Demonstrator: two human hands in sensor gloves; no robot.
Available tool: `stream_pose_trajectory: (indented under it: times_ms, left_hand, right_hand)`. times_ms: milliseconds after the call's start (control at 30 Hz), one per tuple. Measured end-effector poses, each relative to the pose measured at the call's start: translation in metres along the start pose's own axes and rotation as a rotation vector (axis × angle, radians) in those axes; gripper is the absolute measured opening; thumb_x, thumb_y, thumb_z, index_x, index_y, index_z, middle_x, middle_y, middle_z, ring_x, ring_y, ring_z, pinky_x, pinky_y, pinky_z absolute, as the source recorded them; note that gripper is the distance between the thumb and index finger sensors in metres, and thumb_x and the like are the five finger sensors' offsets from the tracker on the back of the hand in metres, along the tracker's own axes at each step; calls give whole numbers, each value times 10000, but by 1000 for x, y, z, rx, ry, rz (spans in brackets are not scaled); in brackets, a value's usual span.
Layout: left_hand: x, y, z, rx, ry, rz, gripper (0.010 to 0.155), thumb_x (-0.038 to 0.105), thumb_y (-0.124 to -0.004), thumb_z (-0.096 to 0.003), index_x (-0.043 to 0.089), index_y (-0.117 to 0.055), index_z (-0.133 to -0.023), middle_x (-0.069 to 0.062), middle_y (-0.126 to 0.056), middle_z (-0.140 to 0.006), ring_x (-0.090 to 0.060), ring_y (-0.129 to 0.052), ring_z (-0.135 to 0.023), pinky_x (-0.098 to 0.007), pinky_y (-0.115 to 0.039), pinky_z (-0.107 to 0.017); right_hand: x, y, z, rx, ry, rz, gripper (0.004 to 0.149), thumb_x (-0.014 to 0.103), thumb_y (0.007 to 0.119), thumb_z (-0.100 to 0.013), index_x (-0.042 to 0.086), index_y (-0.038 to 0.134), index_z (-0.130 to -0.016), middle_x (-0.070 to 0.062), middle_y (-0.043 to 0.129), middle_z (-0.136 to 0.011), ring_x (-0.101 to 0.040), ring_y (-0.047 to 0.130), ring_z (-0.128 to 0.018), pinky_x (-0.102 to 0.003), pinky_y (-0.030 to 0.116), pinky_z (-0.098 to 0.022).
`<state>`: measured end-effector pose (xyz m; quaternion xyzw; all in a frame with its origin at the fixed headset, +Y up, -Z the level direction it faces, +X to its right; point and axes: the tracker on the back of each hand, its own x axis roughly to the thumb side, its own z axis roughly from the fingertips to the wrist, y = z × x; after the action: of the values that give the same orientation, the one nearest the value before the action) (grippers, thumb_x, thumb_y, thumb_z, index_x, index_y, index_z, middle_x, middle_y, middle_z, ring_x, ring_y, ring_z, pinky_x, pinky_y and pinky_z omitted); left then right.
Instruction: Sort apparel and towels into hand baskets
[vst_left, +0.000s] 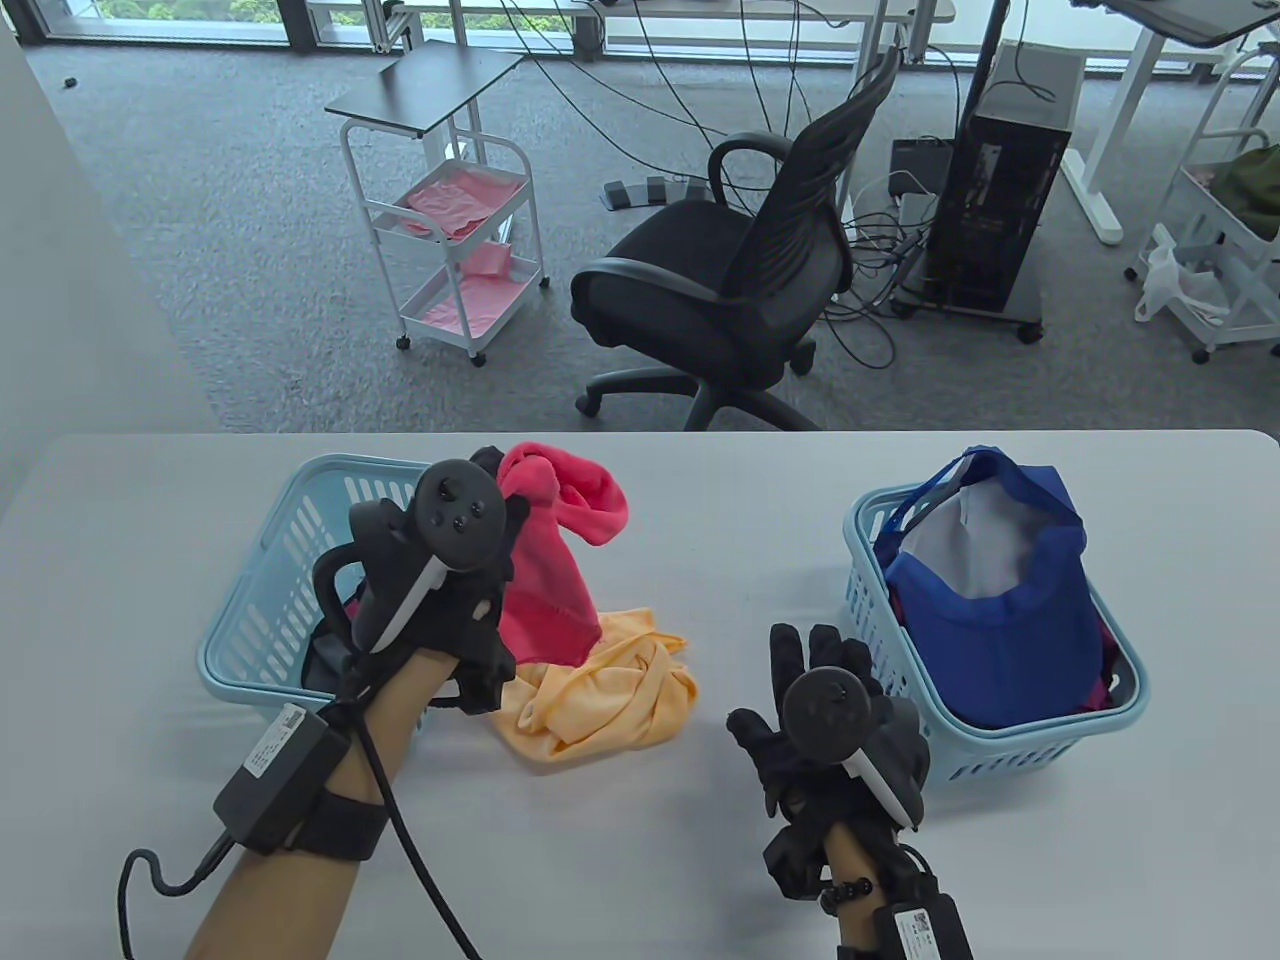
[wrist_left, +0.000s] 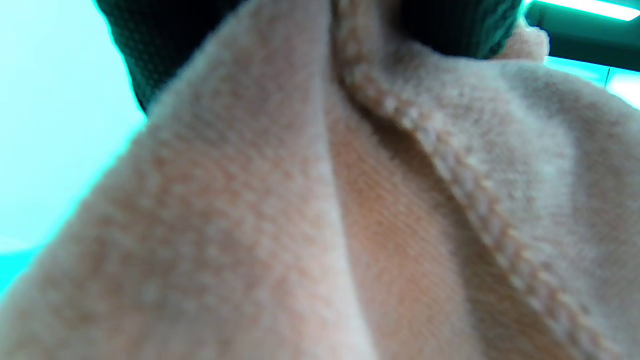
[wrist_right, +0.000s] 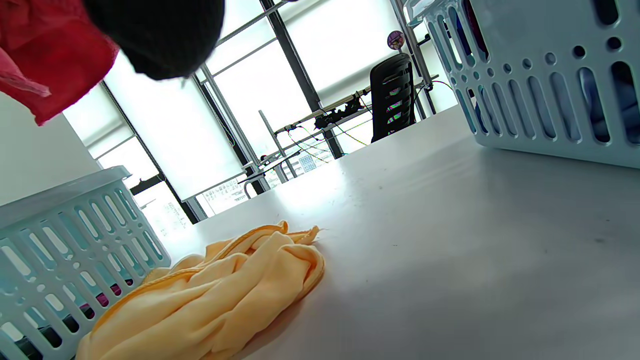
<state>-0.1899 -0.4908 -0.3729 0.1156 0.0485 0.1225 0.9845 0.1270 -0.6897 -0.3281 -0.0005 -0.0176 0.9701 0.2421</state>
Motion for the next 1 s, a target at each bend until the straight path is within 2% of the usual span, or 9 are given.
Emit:
stream_pose_trajectory:
  times_ms: [233,400,800,1000]
  left_hand:
    - [-34,25,-6,45,49,-73,536,473,-682,-520,312,-636,-1029,-65,-801,-1028,-328,-993,-851,-464,-883,-601]
    - [-58,28,-12,41,98,-101,535,462,-692,-519,315,-635,-1030,-63,-793,-1036,-329,-982,-868,-470,-875,-614]
    - [-99,2,-30,6,220,-226,535,462,-713,-511,325,-645,-1023,-45,-798,-1037,-327,-978,-877,-477,-868,-625]
    - [-110,-25,-40,-55,276,-280,592,490,-725,-498,301,-609,-1047,-52,-761,-1062,-341,-936,-918,-502,-839,-651]
  right_hand:
    - [0,0,0,-4,-3,-5,865,484,764,-405,206,263,-1053,-220,149,-1083,-530,147,-963,-663,265,-716]
    - [2,0,0,-7,-10,-6,865,484,764,-405,206,265,-1053,-220,150,-1083,-530,148,-962,-663,266,-716]
    - [2,0,1,-6,-10,-2,864,484,763,-405,205,266,-1053,-222,151,-1082,-532,149,-961,-663,268,-714]
    - [2,0,1,-5,-9,0,863,484,763,-405,204,268,-1053,-223,152,-1082,-530,149,-961,-664,268,-714]
